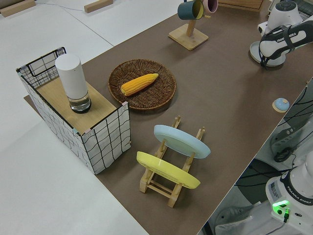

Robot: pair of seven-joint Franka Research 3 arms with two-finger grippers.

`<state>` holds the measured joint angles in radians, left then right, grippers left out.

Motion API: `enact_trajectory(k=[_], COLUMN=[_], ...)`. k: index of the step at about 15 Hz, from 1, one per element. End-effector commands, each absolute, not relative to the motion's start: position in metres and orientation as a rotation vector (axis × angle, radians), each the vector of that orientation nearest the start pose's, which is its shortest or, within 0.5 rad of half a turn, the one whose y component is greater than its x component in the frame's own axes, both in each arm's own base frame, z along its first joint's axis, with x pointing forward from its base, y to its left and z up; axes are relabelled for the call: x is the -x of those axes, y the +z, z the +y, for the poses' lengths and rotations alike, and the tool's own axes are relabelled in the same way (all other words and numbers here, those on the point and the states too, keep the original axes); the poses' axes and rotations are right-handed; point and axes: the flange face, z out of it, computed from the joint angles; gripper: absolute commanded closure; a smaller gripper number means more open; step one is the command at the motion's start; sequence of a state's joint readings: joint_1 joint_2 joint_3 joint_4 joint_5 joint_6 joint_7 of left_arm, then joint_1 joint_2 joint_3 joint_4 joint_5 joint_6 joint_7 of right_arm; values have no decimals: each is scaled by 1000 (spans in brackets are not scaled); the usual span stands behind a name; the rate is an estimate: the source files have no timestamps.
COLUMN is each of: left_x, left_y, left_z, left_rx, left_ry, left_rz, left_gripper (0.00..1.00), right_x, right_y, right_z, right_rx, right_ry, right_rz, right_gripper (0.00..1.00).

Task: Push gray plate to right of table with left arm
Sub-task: 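Continue pushing the gray plate farther toward the right arm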

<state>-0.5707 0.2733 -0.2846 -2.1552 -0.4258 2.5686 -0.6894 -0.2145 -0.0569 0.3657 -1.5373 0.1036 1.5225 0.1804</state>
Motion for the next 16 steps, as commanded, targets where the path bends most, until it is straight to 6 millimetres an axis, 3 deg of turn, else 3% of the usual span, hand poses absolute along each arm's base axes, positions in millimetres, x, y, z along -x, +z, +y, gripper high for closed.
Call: enact_trajectory(k=[1,4,6,10,16], left_x=[-387,-393,-405,-428,-479], left_y=[309,340,360,402,453], left_z=[-433,-415,-390,-332,-234], left_rx=[3472,3454,3430,3367,3287], left_ry=[228,272,303,316,301], left_rz=[-382,-402,-431,-343,-245], left_gripper=[9,7,7,7,7], right_x=[-525,-525,-525,-525,-525], right_y=[668,669,668,668,668], right_z=[98,98,98,98,98], right_rx=[3035,3035,3035,3035,3035], right_ry=[-34,-38,-34,-36,-34], right_rz=[38,38,38,38,38], right_gripper=[5,5,5,5,5])
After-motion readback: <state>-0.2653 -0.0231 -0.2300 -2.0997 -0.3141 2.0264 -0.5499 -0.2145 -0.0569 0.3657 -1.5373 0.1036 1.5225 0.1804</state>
